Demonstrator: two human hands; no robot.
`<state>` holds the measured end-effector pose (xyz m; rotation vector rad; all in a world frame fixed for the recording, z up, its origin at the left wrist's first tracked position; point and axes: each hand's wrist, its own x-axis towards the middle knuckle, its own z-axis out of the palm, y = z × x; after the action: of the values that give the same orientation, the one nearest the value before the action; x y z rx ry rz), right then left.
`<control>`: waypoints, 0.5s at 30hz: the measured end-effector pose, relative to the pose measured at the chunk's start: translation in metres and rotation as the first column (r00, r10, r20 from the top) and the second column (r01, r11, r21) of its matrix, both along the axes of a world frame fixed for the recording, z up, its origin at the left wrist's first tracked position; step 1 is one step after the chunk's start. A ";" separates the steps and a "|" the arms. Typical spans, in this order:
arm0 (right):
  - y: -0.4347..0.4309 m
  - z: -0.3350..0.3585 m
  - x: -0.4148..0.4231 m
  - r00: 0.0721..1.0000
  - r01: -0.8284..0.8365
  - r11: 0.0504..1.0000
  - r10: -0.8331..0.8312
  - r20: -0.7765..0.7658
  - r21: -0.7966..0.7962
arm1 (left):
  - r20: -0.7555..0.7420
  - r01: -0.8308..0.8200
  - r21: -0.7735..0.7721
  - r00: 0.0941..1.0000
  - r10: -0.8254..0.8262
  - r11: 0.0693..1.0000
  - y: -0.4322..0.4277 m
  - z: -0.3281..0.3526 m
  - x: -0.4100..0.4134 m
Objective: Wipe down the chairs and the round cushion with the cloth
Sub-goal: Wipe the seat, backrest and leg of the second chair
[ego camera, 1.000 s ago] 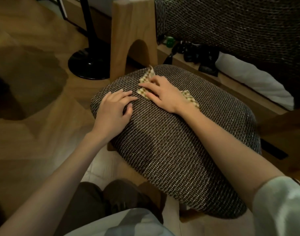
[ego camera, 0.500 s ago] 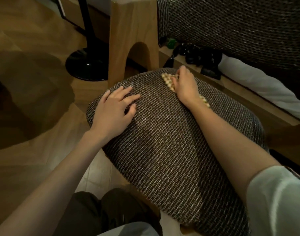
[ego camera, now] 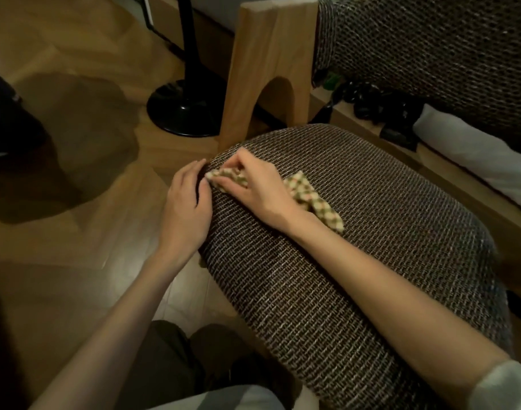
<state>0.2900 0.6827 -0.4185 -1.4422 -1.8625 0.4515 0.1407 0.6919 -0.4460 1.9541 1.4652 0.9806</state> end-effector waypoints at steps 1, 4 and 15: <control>0.005 -0.001 0.003 0.999 0.015 1.000 -0.016 0.043 0.019 | 0.016 -0.010 -0.001 1.000 0.010 1.000 0.000 0.000 0.001; 0.029 -0.003 0.040 0.962 0.226 0.972 -0.234 0.142 0.070 | -0.010 -0.010 0.027 1.000 0.010 1.000 0.002 0.001 0.005; 0.062 -0.002 0.094 0.805 0.591 0.803 -0.593 0.000 -0.077 | -0.053 -0.077 0.056 0.995 0.080 0.995 0.003 0.006 0.015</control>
<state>0.3835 0.7444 -0.4208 -1.9562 -1.2763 0.2198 0.1557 0.6945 -0.4397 1.9894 1.5726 1.0176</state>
